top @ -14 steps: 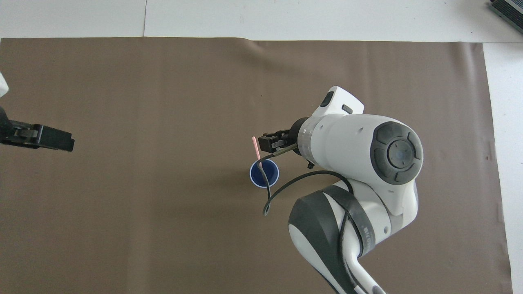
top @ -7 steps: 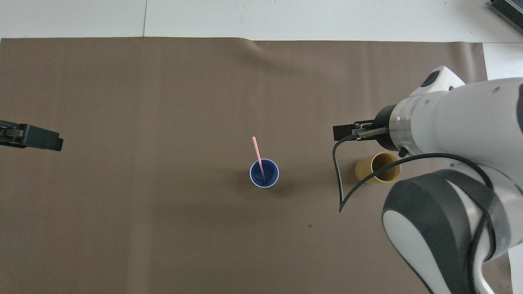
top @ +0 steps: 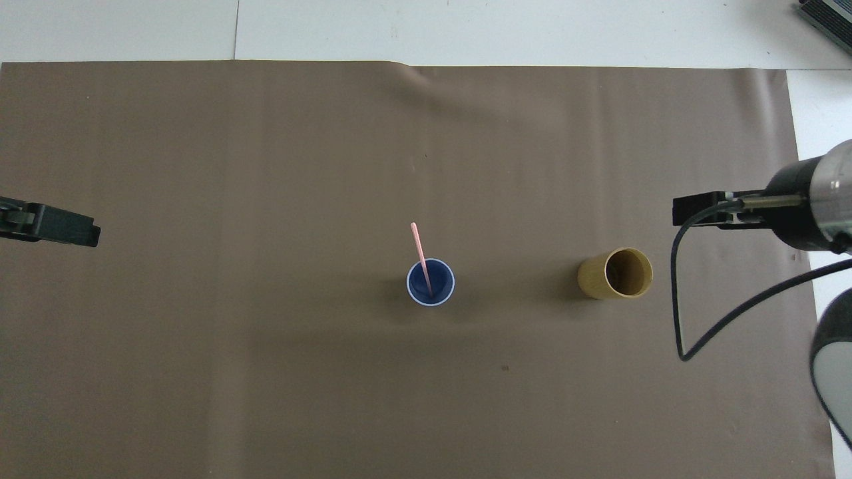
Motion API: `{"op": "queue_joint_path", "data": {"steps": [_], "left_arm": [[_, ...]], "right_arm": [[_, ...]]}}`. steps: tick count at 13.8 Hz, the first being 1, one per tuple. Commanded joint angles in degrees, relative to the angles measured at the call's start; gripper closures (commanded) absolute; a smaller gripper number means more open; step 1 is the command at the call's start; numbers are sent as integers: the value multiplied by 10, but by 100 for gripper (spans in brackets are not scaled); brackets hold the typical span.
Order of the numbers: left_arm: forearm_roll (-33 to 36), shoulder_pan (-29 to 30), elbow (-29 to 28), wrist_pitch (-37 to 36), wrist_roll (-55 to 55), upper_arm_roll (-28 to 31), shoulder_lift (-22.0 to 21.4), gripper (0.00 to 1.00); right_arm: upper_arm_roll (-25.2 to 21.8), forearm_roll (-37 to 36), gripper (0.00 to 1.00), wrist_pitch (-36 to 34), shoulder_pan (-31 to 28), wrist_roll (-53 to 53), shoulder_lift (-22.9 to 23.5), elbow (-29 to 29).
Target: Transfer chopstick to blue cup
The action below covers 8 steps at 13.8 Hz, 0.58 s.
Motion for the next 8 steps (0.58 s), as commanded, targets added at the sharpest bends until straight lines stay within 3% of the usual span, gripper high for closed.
{"op": "queue_joint_path", "data": {"steps": [1, 4, 8], "left_arm": [[9, 9, 9, -10, 8, -6, 2, 0], [9, 9, 9, -10, 8, -6, 2, 0], [9, 9, 9, -10, 8, -6, 2, 0]], "right_arm": [[7, -1, 0, -33, -57, 7, 6, 28], [4, 2, 0, -41, -98, 2, -7, 8], [5, 7, 0, -46, -102, -41, -10, 2]]}}
